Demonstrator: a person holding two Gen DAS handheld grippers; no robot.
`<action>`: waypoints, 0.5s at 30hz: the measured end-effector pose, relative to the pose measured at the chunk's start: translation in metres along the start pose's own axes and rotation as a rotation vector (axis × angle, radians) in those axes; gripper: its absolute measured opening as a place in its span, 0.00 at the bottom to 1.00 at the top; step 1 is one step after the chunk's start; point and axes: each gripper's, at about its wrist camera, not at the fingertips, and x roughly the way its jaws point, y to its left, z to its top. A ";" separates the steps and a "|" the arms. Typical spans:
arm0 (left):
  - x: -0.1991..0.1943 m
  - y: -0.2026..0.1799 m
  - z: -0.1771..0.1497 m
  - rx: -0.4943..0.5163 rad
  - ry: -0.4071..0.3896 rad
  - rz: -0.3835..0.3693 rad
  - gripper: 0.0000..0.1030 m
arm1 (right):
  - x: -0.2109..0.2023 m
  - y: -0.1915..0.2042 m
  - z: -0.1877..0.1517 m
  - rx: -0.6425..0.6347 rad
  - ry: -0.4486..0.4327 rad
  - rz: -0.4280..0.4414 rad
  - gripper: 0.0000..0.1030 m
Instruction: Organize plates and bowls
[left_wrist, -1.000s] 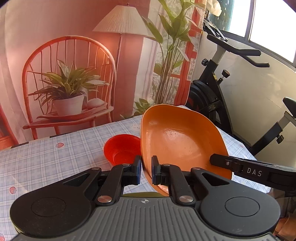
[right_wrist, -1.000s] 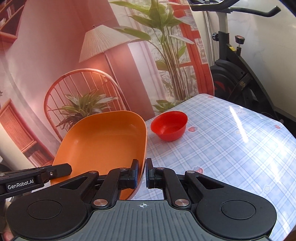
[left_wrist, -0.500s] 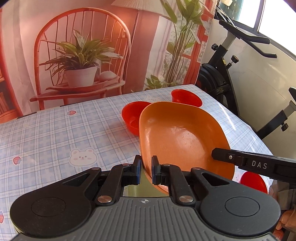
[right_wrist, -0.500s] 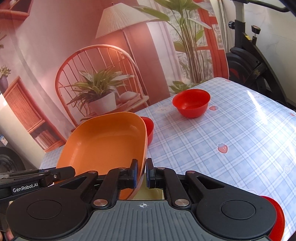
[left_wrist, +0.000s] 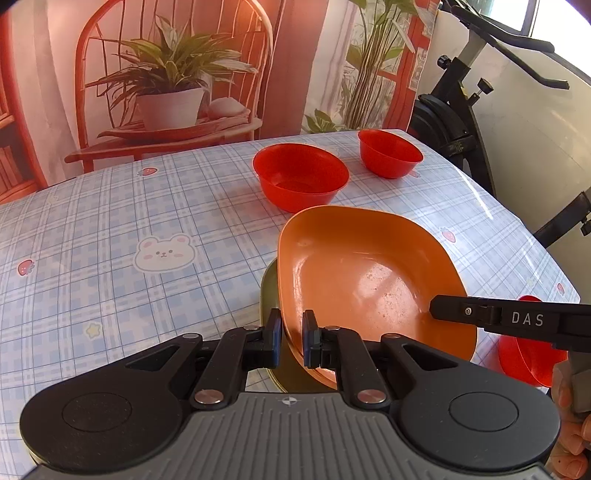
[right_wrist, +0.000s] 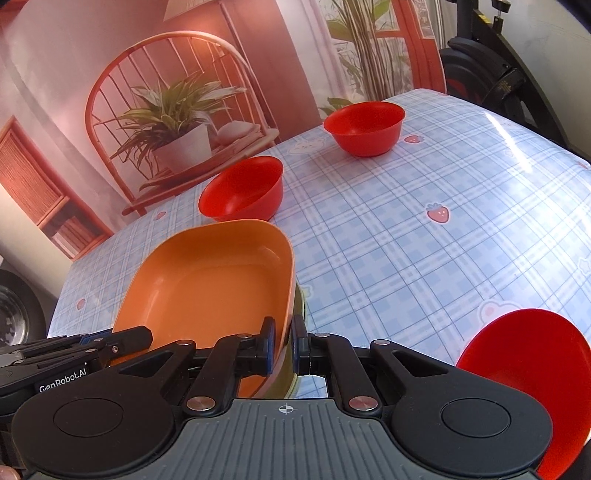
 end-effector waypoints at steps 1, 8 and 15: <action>0.000 0.000 -0.002 -0.001 0.000 0.001 0.12 | 0.001 0.000 -0.001 0.001 0.003 0.001 0.08; 0.005 0.000 -0.008 0.015 0.008 0.030 0.12 | 0.006 0.002 -0.006 -0.027 0.018 0.002 0.08; 0.003 -0.003 -0.012 0.044 -0.009 0.051 0.12 | 0.006 0.009 -0.007 -0.085 0.000 -0.014 0.08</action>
